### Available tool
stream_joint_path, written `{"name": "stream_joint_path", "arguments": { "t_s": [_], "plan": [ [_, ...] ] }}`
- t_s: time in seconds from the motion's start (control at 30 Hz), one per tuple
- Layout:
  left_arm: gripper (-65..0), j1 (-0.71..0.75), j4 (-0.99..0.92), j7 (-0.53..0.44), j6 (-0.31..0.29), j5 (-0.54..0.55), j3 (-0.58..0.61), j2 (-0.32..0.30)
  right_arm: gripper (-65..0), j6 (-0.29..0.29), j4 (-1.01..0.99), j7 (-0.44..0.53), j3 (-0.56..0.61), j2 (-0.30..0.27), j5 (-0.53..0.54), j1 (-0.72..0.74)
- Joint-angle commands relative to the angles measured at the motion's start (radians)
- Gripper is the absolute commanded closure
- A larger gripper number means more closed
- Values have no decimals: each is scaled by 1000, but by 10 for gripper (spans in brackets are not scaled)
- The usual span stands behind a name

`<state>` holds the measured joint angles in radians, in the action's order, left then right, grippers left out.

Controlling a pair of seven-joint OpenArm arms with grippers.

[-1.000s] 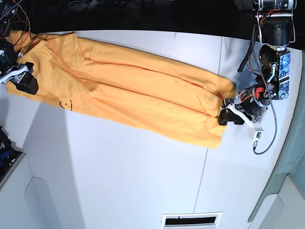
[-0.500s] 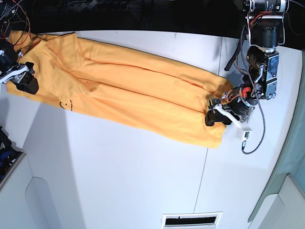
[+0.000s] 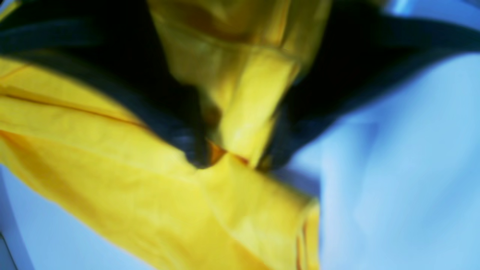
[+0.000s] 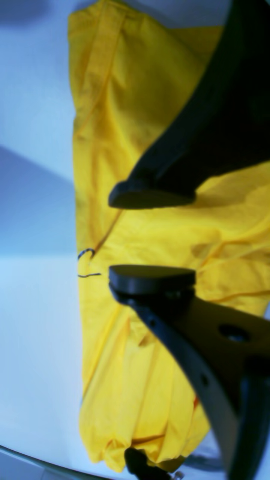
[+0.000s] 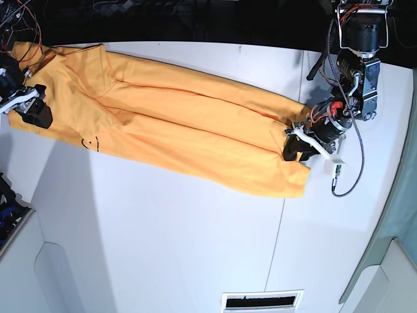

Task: Layout the t-shirt on the table in an organized manner, then fold the t-shirt properly
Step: 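Carry the strip end with the left gripper over onto the strip's middle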

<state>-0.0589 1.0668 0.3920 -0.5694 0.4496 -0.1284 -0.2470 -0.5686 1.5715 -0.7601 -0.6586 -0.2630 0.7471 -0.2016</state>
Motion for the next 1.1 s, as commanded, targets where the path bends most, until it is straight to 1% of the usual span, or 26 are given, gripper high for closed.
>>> {"name": "stream_joint_path", "arguments": {
  "t_s": [0.0, 0.03, 0.07, 0.17, 0.23, 0.33, 0.6, 0.7, 0.8, 0.9, 0.93, 0.97, 1.07],
  "plan": [
    [-85, -10, 7, 14, -4, -7, -1, -8, -244, -4, 17, 19, -6, -16, 20, 7],
    [-8, -10, 7, 11, -4, -7, -1, -8, -244, -4, 17, 20, -6, -16, 20, 7],
    [0, -10, 7, -3, -3, -7, -1, -8, -244, -4, 17, 20, -6, -16, 20, 7],
    [0, -11, 8, -75, -3, -13, -1, -8, -244, -4, 17, 19, -6, -16, 19, 7],
    [0, -16, 16, -89, -2, -21, -3, -8, -244, -4, 17, 19, -6, -16, 19, 7],
    [0, -19, 56, -80, 1, -22, -3, -8, -244, -5, 17, 19, -6, -16, 19, 7],
    [0, -13, 260, -4, -5, -26, -1, -7, -244, -4, 17, 19, -6, -16, 19, 7],
    [0, 11, 328, 1, -4, -32, 16, 1, -244, -4, 17, 21, -6, -16, 20, 8],
    [0, 44, 398, -1, -4, -75, 64, 24, -244, -4, 17, 24, -6, -16, 20, 8],
    [0, 72, 450, -6, -2, -104, 151, 52, -244, -5, 17, 23, -6, -16, 19, 7],
    [0, 77, 461, -6, 6, -111, 185, 61, -244, -5, 17, 23, -6, -16, 19, 7],
    [0, 79, 467, -6, 24, -121, 220, 71, -244, -4, 17, 23, -6, -16, 19, 7],
    [0, 79, 467, -6, 106, -174, 324, 111, -244, -4, 17, 23, -6, -16, 18, 7]
  ]
}}
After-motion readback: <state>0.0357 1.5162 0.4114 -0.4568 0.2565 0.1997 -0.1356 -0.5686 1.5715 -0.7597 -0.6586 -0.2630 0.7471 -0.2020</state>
